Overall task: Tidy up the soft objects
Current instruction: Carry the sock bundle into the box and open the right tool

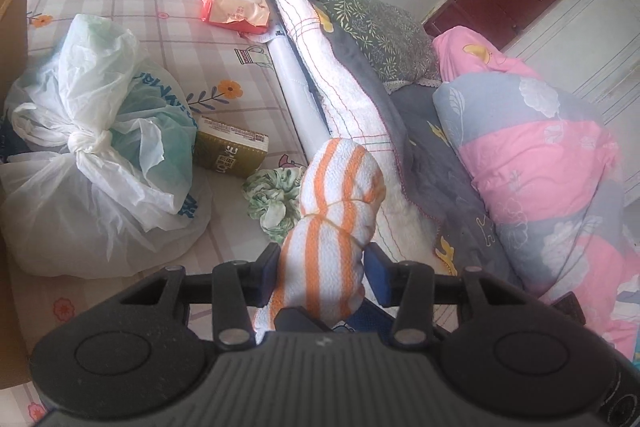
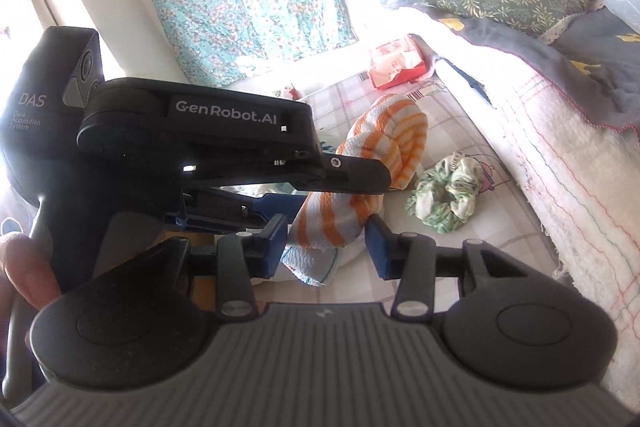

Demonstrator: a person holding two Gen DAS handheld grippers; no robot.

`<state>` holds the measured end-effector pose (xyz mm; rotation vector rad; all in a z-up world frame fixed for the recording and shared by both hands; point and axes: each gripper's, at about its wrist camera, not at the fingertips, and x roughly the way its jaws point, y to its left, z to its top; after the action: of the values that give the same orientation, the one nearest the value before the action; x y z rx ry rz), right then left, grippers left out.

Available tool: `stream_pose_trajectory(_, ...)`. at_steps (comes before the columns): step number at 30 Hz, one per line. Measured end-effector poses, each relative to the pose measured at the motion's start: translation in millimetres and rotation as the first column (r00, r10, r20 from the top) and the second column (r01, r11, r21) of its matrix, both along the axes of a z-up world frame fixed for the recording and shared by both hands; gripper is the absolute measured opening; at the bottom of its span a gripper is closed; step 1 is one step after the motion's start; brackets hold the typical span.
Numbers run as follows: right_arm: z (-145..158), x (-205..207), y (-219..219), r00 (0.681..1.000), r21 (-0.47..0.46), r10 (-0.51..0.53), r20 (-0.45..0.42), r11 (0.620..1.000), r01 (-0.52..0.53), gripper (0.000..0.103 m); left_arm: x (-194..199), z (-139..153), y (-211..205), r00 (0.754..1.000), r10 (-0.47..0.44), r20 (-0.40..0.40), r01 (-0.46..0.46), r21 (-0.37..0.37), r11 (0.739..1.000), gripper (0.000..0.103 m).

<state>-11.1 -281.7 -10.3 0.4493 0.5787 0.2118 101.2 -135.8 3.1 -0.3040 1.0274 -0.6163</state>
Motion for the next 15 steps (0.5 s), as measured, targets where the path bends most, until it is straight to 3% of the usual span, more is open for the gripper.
stream_pose_trajectory(7,24.4,0.1,54.8,0.985,-0.024,0.169,0.034,0.985,-0.168,0.043,-28.8,19.4,64.9,0.984,0.163,0.074,-0.161,-0.034,0.986,0.046)
stream_pose_trajectory(12,37.0,11.9,111.1,0.947,-0.028,0.32,0.034,0.947,-0.319,0.043,-44.5,25.7,128.4,0.949,0.297,0.104,-0.292,-0.057,0.955,0.046)
stream_pose_trajectory(15,42.6,25.1,151.1,0.91,-0.019,0.414,0.029,0.91,-0.414,0.044,-52.6,28.3,173.8,0.913,0.39,0.119,-0.386,-0.058,0.921,0.046)
